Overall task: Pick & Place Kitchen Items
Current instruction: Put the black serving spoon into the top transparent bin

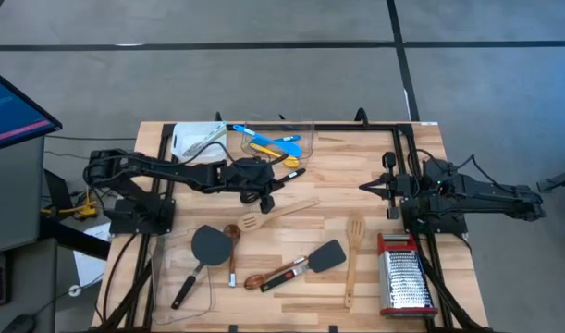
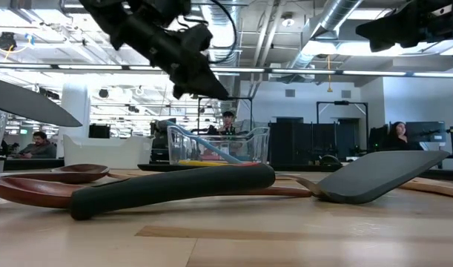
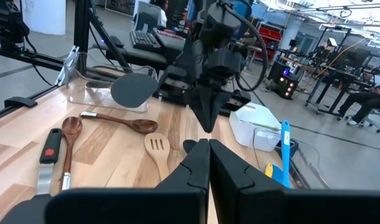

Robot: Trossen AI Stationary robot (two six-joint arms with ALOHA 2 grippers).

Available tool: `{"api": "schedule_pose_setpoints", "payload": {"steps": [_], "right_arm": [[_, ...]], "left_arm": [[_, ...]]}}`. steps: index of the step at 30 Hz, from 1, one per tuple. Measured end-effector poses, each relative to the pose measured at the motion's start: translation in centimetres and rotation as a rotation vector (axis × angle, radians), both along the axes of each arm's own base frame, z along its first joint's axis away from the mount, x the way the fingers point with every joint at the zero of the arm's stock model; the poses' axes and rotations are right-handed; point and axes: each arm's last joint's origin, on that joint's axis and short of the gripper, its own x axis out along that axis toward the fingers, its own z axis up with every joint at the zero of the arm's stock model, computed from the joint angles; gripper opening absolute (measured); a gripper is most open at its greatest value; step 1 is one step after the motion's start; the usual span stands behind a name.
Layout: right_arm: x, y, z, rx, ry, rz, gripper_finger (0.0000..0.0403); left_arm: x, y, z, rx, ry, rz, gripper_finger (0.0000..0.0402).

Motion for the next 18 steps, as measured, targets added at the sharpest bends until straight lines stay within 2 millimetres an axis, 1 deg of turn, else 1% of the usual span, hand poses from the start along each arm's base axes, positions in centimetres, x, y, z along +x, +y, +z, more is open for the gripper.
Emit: {"api": "schedule_pose_setpoints", "payload": {"steps": [5,8,11,14,18], "right_arm": [[0.0,-0.2,0.0,-0.001,0.001,-0.020,0.0000],[0.0,-0.3,0.0,0.001,0.003,-0.035,0.0000],[-0.1,-0.5,-0.1,0.008,0.012,-0.050,0.0000],[-0.1,-0.6,-0.2,0.009,0.020,-0.062,0.0000],[-0.1,-0.8,-0.2,0.012,0.020,-0.080,0.0000]], "left_arm": [[2.4,0.3,-2.2,0.031,0.084,-0.010,0.0001],[3.4,0.8,-3.3,0.038,0.163,0.001,0.0001],[3.1,1.6,-3.7,0.024,0.290,0.078,0.0001],[2.3,2.5,-3.9,-0.001,0.418,0.152,0.0001],[1.9,3.2,-3.9,-0.001,0.449,0.170,0.0001]]}}
